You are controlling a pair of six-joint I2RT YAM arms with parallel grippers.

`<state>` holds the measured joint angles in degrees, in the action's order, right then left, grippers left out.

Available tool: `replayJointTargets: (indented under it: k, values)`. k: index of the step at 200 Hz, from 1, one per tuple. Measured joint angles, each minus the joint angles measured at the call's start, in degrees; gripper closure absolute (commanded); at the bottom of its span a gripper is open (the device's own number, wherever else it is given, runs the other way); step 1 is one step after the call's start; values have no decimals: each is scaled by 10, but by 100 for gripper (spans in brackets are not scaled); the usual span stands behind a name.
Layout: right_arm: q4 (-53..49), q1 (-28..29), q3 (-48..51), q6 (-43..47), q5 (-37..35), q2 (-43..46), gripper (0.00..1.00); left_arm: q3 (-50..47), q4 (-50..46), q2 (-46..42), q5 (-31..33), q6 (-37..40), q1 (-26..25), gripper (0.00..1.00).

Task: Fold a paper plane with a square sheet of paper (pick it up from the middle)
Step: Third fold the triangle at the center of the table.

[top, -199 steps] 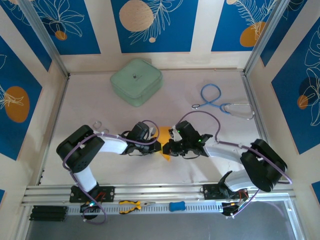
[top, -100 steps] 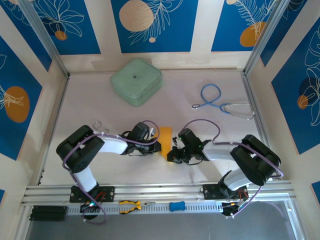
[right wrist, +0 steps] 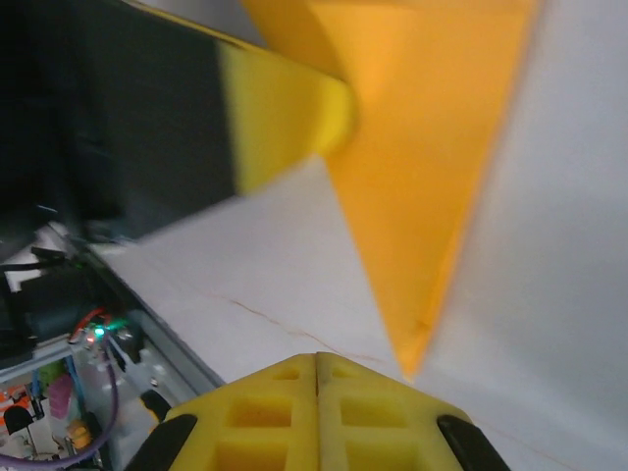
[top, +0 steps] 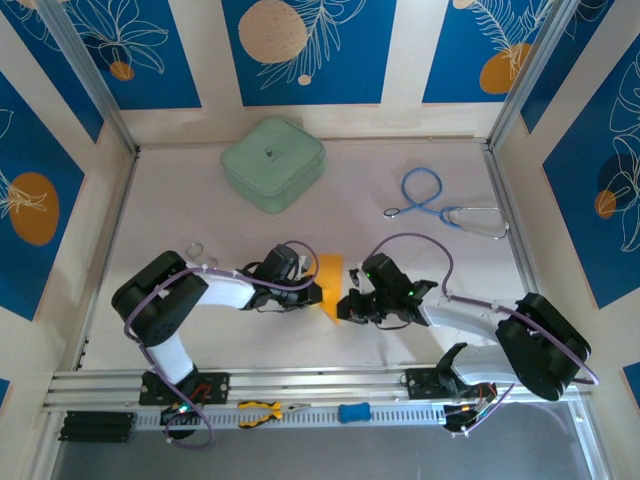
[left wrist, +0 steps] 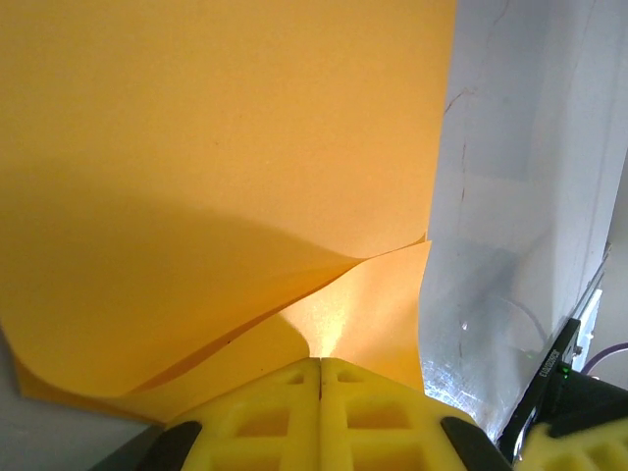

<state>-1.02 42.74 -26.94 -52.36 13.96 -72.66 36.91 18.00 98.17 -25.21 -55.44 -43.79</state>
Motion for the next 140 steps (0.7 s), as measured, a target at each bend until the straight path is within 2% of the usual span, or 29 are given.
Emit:
replayJointTargets:
  k: [76,140]
  values:
    - [23,-4,-46,5,8,-125,92,-1,0,-2,2,0,0,100]
    - [63,-6,-24,-3,11,-147,94,-1,-24,-35,4,9,-1,100]
